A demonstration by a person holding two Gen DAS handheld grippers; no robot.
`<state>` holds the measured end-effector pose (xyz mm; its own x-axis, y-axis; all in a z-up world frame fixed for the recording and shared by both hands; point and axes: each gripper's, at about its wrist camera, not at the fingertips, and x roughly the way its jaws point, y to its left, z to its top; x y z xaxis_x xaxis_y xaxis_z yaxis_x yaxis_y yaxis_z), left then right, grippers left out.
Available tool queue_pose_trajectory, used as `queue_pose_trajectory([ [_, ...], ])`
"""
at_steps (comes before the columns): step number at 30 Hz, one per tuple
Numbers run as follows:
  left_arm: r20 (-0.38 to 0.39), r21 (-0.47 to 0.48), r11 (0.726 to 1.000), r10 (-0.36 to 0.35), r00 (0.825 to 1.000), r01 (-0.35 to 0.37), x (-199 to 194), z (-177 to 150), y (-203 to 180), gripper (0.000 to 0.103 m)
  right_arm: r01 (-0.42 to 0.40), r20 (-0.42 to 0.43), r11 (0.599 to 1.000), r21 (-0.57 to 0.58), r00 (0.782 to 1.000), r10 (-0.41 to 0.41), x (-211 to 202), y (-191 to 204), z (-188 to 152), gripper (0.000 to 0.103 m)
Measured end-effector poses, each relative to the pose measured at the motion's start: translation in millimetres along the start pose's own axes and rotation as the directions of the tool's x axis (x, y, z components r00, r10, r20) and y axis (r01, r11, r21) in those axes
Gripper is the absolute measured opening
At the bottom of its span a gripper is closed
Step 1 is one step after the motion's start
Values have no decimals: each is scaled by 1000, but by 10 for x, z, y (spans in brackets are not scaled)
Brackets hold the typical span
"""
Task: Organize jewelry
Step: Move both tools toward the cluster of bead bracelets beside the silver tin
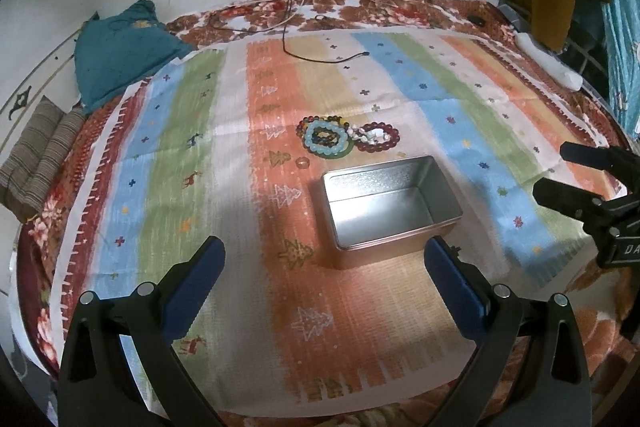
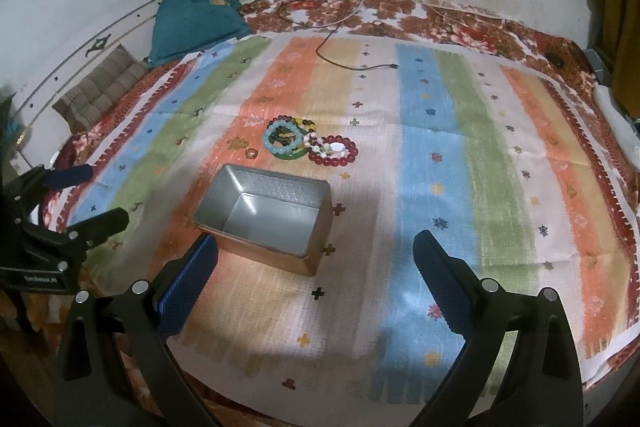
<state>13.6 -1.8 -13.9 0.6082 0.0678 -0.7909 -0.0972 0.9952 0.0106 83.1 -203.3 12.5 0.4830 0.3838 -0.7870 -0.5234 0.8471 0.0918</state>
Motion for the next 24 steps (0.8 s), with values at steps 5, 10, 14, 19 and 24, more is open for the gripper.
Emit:
queue_pose_trajectory([
  [5,-31,-55,997,-59,998,57,129,88,85,97,-30,-12,1000,0,999,30,102,-27,87,99],
  [10,-70,-86,993,-84,994,77,310,190,150,97,-9,-30,999,-45,1000,7,241,-30,229,99],
  [14,-66,-37,999,-14,998,12,387,283,134,97,-2,-40,998,-61,999,-1,350,-50,349,99],
  [19,-86,23,999,47,995,-45,533,398,140,97,-14,-61,998,-53,998,10,470,-121,452,99],
  [24,-116,13,999,42,992,-41,698,525,222,97,-34,-84,998,-56,996,30,605,-118,564,99],
])
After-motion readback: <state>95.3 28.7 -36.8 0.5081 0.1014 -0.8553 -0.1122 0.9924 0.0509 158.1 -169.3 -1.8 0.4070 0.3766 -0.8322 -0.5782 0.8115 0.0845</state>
